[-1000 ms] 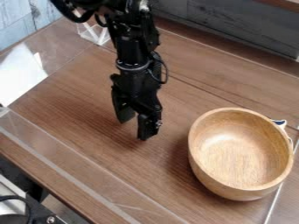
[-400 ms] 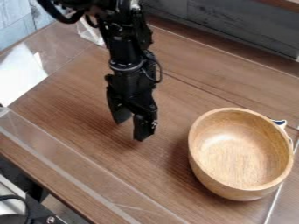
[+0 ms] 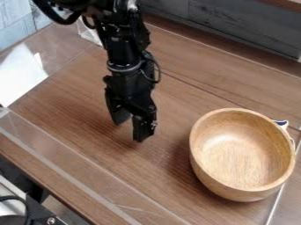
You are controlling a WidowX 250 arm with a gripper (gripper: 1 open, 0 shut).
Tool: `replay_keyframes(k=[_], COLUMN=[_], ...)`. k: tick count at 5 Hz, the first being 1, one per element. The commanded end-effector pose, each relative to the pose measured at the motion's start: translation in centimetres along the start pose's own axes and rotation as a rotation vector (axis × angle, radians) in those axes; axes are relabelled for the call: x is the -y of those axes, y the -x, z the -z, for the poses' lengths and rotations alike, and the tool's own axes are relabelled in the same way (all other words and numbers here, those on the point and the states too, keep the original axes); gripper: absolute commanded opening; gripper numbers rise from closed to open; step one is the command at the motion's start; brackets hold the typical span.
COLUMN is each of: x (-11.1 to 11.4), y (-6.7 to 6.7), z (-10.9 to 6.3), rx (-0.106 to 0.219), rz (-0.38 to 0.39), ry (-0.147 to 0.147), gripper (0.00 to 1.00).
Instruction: Remove the blue fish from inside the brown bowl and put it on the table
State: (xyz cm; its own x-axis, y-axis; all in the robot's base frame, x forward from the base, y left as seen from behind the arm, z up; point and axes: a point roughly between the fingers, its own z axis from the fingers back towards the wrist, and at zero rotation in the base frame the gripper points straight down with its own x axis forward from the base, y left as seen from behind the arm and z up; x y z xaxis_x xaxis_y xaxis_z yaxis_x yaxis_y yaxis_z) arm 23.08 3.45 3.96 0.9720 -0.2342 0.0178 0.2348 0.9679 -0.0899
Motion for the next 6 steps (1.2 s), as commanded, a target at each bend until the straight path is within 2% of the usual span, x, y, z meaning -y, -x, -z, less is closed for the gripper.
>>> replay_keyframes(k=[1, 6], x=[-0.46, -0.54], y=[-0.57, -0.07], z=[-1.34, -1.27], rx=[0.062, 0.066], rz=[-0.003, -0.014], ry=[-0.024, -0.005], gripper=[1.0, 1.0])
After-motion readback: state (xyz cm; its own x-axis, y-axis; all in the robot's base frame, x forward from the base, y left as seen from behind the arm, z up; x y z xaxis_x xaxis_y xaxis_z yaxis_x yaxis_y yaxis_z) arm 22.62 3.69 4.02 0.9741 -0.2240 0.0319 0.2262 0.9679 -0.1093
